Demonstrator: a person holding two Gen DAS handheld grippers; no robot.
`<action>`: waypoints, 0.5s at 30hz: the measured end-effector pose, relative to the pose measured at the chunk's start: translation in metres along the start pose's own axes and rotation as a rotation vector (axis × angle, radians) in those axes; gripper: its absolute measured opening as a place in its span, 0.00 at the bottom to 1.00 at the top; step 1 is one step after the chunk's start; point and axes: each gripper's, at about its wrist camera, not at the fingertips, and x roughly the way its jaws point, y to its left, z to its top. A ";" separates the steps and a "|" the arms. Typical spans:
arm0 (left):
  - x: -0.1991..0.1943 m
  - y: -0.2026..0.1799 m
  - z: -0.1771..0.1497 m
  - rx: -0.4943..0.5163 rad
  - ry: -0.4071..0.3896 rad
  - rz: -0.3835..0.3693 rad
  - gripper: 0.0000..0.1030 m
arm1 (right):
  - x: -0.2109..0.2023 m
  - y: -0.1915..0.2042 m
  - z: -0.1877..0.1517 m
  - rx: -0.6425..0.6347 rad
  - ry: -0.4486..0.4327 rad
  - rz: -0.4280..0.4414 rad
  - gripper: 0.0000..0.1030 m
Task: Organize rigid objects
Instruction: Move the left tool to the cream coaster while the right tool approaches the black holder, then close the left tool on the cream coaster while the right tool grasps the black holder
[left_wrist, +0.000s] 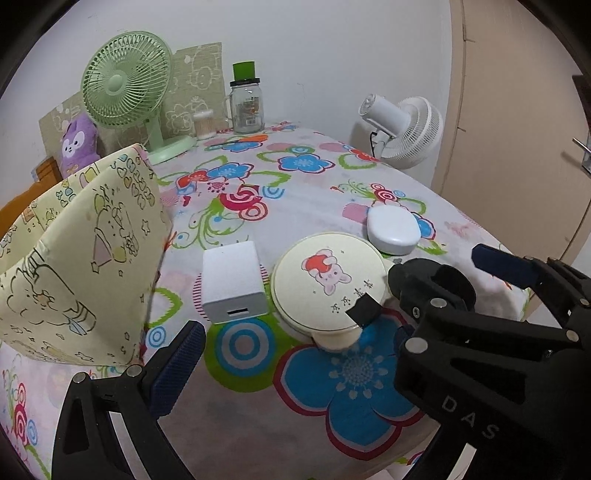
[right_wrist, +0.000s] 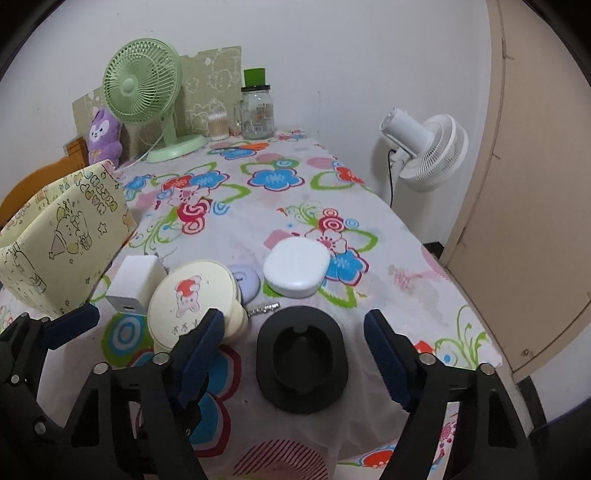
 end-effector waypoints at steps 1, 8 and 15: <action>0.001 -0.001 -0.001 0.003 0.003 -0.002 1.00 | 0.001 -0.001 -0.002 0.011 0.004 0.005 0.72; 0.008 -0.004 -0.006 0.003 0.015 -0.007 1.00 | 0.007 -0.009 -0.012 0.047 0.036 0.026 0.59; 0.008 -0.006 -0.004 0.019 0.005 0.006 1.00 | 0.006 -0.012 -0.013 0.057 0.036 0.013 0.47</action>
